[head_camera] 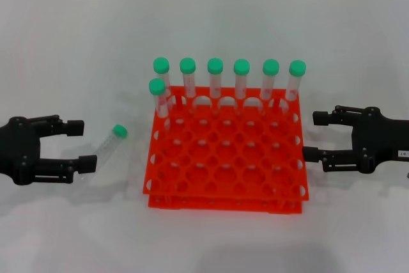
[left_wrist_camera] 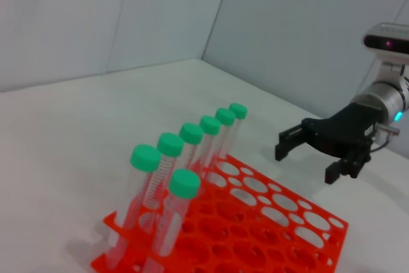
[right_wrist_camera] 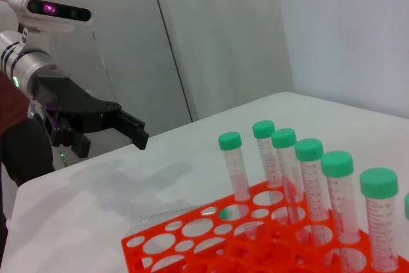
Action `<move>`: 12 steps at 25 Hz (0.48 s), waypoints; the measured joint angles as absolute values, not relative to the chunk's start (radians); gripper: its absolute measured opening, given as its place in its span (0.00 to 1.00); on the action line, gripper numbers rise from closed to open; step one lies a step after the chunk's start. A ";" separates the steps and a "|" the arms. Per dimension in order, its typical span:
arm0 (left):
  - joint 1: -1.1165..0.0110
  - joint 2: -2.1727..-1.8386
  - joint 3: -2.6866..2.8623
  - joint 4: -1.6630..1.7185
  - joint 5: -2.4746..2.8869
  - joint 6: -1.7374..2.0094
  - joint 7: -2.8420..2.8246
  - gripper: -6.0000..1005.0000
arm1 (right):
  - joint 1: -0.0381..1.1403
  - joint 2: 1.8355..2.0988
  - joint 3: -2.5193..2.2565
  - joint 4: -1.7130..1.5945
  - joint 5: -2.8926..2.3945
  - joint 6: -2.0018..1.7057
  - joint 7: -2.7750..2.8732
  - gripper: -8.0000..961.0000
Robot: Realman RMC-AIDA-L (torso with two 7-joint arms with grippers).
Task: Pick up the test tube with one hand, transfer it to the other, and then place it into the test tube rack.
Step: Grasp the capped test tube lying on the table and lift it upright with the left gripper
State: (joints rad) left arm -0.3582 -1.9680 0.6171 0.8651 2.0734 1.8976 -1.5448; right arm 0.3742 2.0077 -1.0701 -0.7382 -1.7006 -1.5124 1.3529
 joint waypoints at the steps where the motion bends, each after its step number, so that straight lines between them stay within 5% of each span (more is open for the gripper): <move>1: -0.359 -1.968 0.612 0.865 2.074 1.896 -1.545 0.88 | 0.374 2.008 -1.070 -0.738 -1.700 -1.512 1.353 0.85; 12: -0.414 -1.933 0.607 0.865 2.230 1.817 -1.687 0.88 | 0.379 2.011 -1.075 -0.739 -1.683 -1.512 1.360 0.85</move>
